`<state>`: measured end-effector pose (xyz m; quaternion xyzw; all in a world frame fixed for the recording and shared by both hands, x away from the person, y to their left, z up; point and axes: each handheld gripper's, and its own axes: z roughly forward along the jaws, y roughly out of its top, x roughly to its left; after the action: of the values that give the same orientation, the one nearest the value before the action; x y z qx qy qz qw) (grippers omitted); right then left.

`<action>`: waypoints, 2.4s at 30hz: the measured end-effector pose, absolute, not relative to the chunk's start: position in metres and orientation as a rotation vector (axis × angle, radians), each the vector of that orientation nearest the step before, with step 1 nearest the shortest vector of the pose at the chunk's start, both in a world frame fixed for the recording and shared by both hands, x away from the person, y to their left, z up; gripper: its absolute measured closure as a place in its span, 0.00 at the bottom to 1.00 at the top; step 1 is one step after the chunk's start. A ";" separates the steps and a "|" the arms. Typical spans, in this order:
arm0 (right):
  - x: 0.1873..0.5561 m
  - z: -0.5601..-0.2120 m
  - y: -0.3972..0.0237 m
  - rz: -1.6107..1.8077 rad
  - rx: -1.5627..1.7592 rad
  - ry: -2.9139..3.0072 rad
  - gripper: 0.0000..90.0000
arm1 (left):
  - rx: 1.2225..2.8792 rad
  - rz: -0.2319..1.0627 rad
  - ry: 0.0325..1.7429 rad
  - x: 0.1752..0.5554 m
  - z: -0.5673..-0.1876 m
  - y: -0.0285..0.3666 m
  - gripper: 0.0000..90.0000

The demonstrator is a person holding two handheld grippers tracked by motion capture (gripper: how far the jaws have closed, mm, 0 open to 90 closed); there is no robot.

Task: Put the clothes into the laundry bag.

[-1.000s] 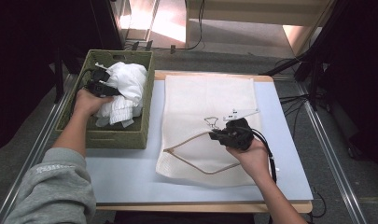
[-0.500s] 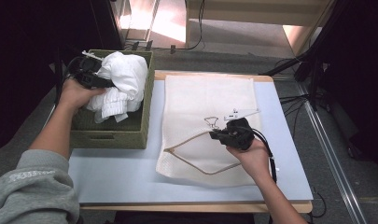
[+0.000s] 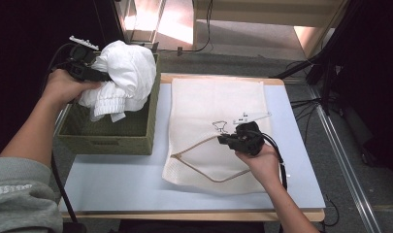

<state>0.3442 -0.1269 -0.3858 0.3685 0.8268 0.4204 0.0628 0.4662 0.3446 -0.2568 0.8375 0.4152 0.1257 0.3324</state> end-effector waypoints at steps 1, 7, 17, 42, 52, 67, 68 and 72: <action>0.344 -0.386 -0.127 1.269 1.113 2.498 0.97 | 2.194 0.325 1.077 0.465 -0.254 0.344 0.74; 0.345 -0.384 -0.127 1.280 1.111 2.490 0.97 | 2.203 0.295 1.034 0.454 -0.237 0.340 0.73; 0.346 -0.383 -0.127 1.290 1.117 2.494 0.97 | 2.226 0.258 0.933 0.434 -0.208 0.321 0.73; 0.348 -0.377 -0.128 1.304 1.116 2.479 0.97 | 2.274 0.129 0.648 0.377 -0.183 0.269 0.73; 0.350 -0.375 -0.130 1.315 1.117 2.472 0.97 | 2.259 0.096 0.566 0.351 -0.182 0.261 0.73; 0.353 -0.368 -0.135 1.314 1.114 2.475 0.97 | 2.261 0.056 0.475 0.313 -0.181 0.250 0.73; 0.353 -0.367 -0.136 1.319 1.114 2.470 0.97 | 2.261 0.054 0.466 0.312 -0.182 0.249 0.73; 0.355 -0.368 -0.137 1.324 1.124 2.468 0.97 | 2.278 0.020 0.442 0.305 -0.185 0.244 0.73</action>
<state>0.3554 -0.1366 -0.3680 0.3717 0.8163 0.4377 0.0617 0.3049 0.2438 -0.1849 0.9000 0.1746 0.0080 0.3993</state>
